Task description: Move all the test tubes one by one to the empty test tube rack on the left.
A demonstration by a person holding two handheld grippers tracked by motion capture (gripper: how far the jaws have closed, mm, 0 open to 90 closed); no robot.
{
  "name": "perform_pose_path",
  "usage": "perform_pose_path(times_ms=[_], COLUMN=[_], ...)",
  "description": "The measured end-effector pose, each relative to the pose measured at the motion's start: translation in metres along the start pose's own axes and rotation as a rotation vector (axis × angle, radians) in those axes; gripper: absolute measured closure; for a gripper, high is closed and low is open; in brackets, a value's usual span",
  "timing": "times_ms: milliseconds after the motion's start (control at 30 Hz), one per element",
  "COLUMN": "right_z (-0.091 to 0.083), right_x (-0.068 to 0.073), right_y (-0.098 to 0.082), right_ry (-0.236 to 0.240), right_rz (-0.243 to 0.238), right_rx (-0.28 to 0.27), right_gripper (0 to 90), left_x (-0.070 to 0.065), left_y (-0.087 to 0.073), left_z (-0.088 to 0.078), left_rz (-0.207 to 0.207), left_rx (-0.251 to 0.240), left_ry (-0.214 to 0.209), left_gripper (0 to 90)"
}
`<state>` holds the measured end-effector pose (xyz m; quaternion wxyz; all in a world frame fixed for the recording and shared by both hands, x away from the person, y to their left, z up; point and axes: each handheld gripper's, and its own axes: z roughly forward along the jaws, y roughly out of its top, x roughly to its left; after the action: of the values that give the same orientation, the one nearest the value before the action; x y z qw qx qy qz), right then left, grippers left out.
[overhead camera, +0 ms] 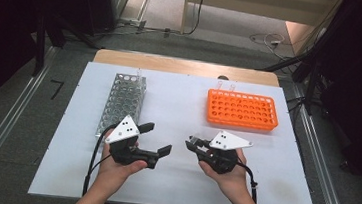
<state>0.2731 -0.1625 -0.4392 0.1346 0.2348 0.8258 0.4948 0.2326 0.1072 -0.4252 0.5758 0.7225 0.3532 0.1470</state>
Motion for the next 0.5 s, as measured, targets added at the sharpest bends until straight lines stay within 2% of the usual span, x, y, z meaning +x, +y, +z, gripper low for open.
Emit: perform_pose_path(times_ms=[100,267,500], right_z=[0.004,0.011,0.02], right_x=[0.005,0.015,0.027], right_y=[0.0,0.0,0.0], right_ry=[0.017,0.027,0.036], right_rz=[-0.01,-0.039,-0.079], right_rx=[0.01,0.033,0.073], right_gripper=[74.3,74.3,74.3], left_x=[-0.005,-0.011,-0.014], left_y=[0.0,0.0,-0.002], left_z=[0.004,0.01,0.013], left_rz=[0.008,0.034,0.045], left_rx=[0.014,0.036,0.044], left_ry=[0.006,0.01,-0.034], left_gripper=[18.7,35.9,51.9])
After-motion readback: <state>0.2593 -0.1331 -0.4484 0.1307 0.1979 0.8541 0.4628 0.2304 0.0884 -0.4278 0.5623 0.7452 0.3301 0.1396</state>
